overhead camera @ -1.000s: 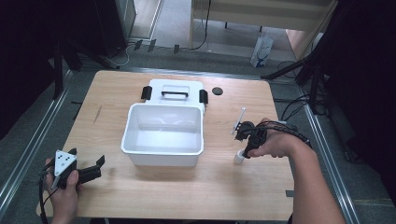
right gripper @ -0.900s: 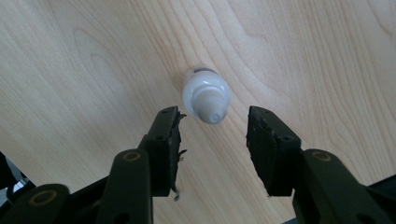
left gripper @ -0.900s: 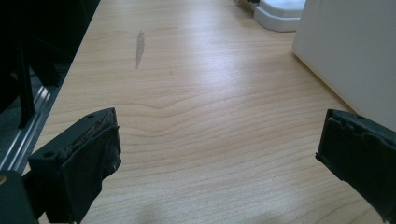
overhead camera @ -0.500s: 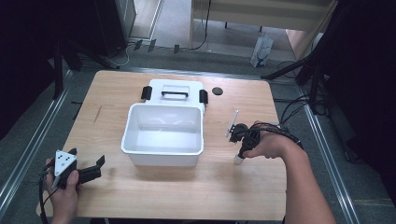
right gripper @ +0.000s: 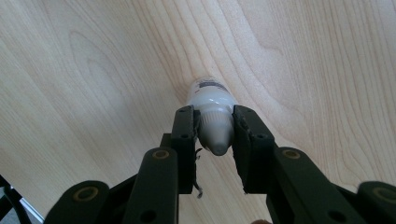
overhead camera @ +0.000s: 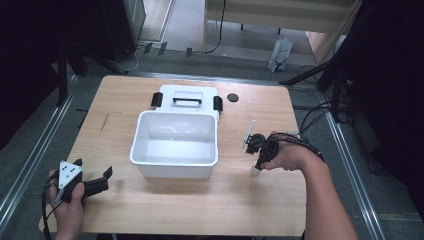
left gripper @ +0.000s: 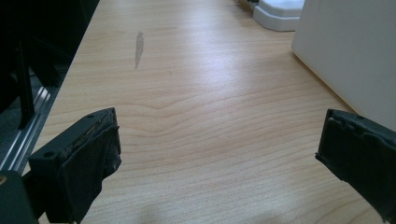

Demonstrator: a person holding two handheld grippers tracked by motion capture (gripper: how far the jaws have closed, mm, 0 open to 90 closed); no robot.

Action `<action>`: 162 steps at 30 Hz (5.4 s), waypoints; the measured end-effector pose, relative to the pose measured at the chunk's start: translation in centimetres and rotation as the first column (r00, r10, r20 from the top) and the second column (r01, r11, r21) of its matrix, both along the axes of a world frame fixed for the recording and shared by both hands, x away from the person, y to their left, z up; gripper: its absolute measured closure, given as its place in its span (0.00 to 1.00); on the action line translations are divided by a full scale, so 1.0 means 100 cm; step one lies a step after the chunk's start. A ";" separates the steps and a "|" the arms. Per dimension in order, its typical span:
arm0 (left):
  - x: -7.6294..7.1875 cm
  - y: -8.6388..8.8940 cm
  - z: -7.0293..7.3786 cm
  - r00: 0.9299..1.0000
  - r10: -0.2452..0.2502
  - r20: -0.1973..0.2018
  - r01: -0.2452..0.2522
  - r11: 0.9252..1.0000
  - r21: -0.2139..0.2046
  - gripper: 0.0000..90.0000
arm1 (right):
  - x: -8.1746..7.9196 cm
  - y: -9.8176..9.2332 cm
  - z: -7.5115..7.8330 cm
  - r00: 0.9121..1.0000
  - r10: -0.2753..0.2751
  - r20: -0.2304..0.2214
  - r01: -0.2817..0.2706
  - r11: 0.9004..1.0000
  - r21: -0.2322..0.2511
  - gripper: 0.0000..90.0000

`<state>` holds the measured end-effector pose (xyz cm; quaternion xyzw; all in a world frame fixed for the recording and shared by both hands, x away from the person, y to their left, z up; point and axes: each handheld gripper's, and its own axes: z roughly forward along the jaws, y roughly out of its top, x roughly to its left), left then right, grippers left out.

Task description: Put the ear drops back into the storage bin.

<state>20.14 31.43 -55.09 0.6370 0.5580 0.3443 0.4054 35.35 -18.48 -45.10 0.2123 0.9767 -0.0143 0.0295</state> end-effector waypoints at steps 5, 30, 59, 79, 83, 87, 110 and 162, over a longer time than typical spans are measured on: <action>0.000 0.000 0.000 1.000 0.000 0.000 0.000 1.000 0.001 0.00 | 0.000 0.001 0.001 1.000 0.017 -0.007 -0.017 1.000 -0.006 0.80; 0.000 0.000 0.000 1.000 -0.002 -0.001 0.002 1.000 0.000 0.00 | 0.007 0.026 0.056 0.993 0.108 0.055 -0.109 0.994 0.008 0.80; 0.000 0.000 0.000 1.000 -0.006 0.001 0.006 1.000 0.001 0.00 | 0.016 0.073 0.130 0.985 0.152 0.079 -0.156 0.987 0.046 0.80; 0.000 0.000 0.000 1.000 -0.005 0.004 0.005 1.000 -0.003 0.00 | 0.018 0.120 0.143 0.977 0.202 0.074 -0.206 0.977 0.061 0.80; 0.000 0.000 0.000 1.000 -0.005 0.004 0.005 1.000 -0.005 0.00 | 0.018 0.132 0.141 0.973 0.222 0.068 -0.226 0.972 0.060 0.80; 0.000 0.001 0.000 1.000 -0.007 0.004 0.007 1.000 -0.007 0.00 | 0.018 0.146 0.138 0.968 0.242 0.063 -0.246 0.967 0.064 0.80; -0.001 0.001 0.000 1.000 -0.008 -0.001 0.008 1.000 -0.004 0.00 | 0.024 0.154 0.095 0.962 0.271 0.047 -0.272 0.962 0.022 0.80; -0.001 0.001 0.000 1.000 -0.015 0.004 0.016 1.000 -0.011 0.00 | 0.033 0.160 0.016 0.941 0.339 0.024 -0.339 0.941 -0.008 0.80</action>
